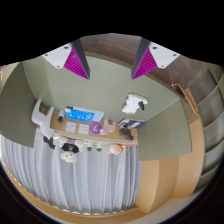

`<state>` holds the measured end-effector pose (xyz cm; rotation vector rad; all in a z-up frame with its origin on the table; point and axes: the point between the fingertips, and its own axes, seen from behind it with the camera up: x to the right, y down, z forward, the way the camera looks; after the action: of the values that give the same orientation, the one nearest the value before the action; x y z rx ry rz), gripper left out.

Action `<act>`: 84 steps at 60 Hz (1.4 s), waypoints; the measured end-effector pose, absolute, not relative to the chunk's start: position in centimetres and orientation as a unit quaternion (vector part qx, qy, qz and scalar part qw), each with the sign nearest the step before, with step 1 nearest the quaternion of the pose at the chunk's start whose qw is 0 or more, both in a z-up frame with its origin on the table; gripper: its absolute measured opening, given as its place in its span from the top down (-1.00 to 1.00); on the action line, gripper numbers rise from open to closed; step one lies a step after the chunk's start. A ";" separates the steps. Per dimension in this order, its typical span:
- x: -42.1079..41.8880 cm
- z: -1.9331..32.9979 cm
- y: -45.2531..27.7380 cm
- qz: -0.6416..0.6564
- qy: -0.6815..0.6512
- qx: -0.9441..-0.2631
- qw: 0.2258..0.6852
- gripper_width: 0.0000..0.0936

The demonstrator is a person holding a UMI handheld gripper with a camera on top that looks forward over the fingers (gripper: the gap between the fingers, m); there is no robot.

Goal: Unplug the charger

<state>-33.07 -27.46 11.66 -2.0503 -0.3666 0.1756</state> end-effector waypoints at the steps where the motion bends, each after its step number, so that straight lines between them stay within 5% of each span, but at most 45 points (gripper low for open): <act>1: -33.4 11.3 -27.7 0.076 -0.152 -0.851 0.496 -0.79; 22: -48.6 2.6 -21.8 0.100 -0.157 -0.866 0.463 -0.79; 41: -58.6 1.0 -8.4 0.079 -0.092 -0.864 0.490 -0.60; 47: -59.9 0.0 -5.8 0.069 -0.080 -0.866 0.488 -0.35; 51: -59.8 -0.5 -5.1 0.066 -0.063 -0.874 0.477 0.03; 54: -58.7 -0.8 -4.4 0.037 -0.048 -0.872 0.485 0.55; 67: -58.8 -0.7 -4.6 0.019 -0.067 -0.870 0.487 0.79; 77: -58.8 -1.0 -4.5 0.028 -0.064 -0.894 0.442 0.83; 79: -58.9 2.1 -4.3 0.038 -0.073 -0.894 0.441 0.83; 84: -54.4 14.8 -1.3 -0.017 -0.061 -0.825 0.562 0.83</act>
<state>-54.44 -1.26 14.83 -1.9421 -0.1445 -0.0396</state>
